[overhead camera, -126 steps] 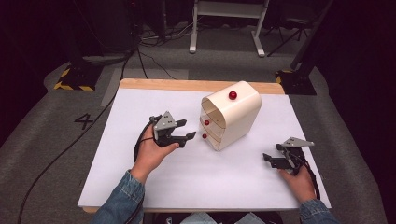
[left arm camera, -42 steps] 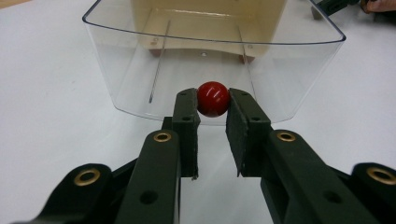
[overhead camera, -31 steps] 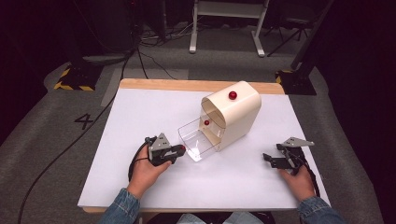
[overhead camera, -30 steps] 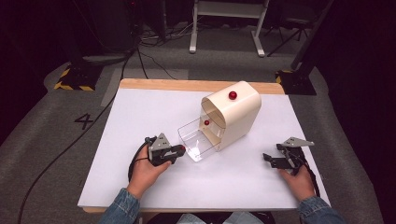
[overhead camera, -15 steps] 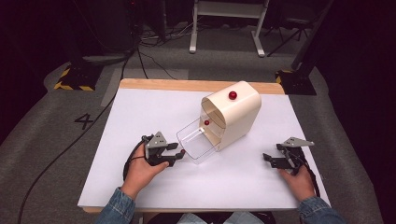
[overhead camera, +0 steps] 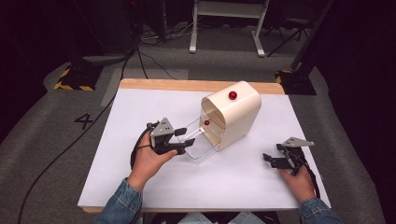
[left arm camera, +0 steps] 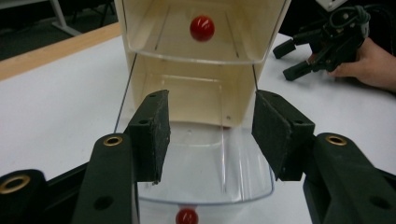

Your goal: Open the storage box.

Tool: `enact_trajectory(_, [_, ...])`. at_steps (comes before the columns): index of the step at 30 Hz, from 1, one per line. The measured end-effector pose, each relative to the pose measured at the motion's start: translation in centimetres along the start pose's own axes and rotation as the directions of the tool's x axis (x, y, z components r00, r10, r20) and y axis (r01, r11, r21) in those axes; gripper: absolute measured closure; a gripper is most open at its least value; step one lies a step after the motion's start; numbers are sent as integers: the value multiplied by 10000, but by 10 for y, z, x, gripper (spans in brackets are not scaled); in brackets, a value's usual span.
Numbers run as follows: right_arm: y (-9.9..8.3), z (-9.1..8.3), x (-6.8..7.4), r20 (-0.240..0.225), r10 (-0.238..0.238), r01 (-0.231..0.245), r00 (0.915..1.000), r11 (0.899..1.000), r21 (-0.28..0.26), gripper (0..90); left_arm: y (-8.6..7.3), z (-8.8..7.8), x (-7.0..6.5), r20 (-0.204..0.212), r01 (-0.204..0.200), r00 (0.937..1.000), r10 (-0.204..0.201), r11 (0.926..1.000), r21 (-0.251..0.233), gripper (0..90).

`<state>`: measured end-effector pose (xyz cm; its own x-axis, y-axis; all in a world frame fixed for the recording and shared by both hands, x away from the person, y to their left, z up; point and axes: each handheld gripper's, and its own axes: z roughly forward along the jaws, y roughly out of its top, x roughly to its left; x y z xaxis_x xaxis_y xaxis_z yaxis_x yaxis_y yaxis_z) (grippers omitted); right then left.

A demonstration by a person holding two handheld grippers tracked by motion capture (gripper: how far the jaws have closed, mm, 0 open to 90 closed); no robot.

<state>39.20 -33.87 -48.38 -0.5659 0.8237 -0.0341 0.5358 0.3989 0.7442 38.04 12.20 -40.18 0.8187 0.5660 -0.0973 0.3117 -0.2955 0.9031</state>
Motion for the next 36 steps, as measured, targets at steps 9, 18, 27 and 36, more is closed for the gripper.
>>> enact_trajectory(9, [0,0,0,4,1,-1,10000,10000,2,214,18,19,2,346,-72,9994,90,9986,-517,471])
enact_trajectory(18, [0,0,0,32,6,-6,10000,10000,0,208,24,43,5,463,17,9989,14,9979,-650,471])
enact_trajectory(27, [0,0,0,73,21,-21,10000,10000,9,201,21,56,9,225,-102,9997,116,9980,-623,634])
enact_trajectory(36, [0,0,0,90,21,-21,10000,10000,12,198,21,56,11,200,-257,9994,272,9972,-698,740])
